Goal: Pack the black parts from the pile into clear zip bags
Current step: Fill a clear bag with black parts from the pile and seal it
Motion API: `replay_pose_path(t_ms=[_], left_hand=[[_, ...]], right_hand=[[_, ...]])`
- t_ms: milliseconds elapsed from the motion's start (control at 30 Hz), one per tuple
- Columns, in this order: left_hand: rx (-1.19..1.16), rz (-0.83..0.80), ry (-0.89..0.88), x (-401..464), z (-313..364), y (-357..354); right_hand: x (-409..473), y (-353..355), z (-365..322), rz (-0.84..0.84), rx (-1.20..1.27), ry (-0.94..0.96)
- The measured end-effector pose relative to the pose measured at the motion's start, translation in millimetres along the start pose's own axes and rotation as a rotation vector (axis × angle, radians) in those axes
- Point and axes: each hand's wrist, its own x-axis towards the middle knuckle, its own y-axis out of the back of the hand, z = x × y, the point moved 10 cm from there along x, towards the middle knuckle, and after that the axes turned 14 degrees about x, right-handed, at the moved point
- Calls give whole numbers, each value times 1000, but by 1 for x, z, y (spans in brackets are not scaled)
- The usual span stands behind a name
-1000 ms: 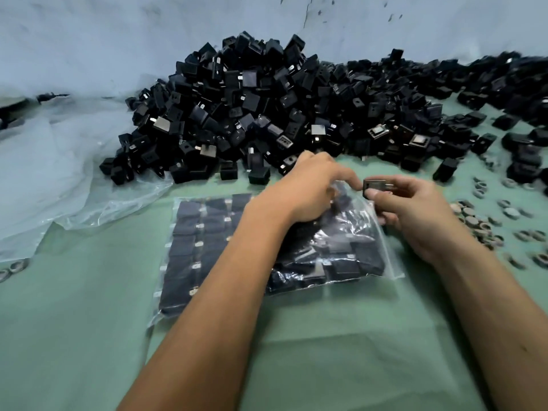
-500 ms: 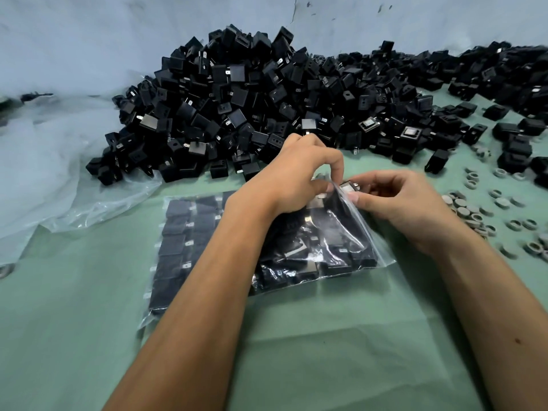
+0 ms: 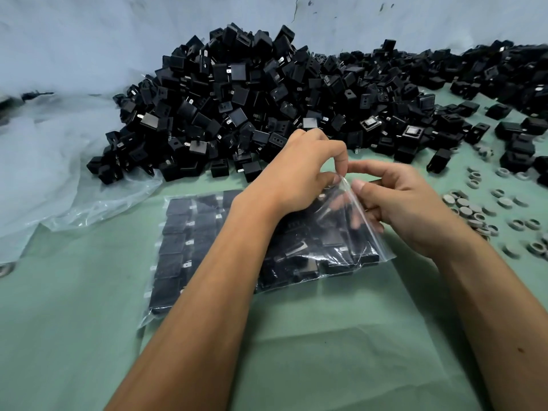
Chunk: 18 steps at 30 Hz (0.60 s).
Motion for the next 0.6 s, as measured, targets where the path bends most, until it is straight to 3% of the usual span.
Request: replay_pose_path(t_ms=[100,267,400,600], left_hand=[[12,1,5,0,-3,2],[11,70,173,-5,-36,20],[122,8,396,-22,-87,20],[60,-3,455,-32,-111,19]], right_hand=[[-1,-6,3,-54,50,-35],[-1,16,7,109,51,-75],[-6,-9,0,-36,35,-38],[-7,-14,1,-142,1,-41]])
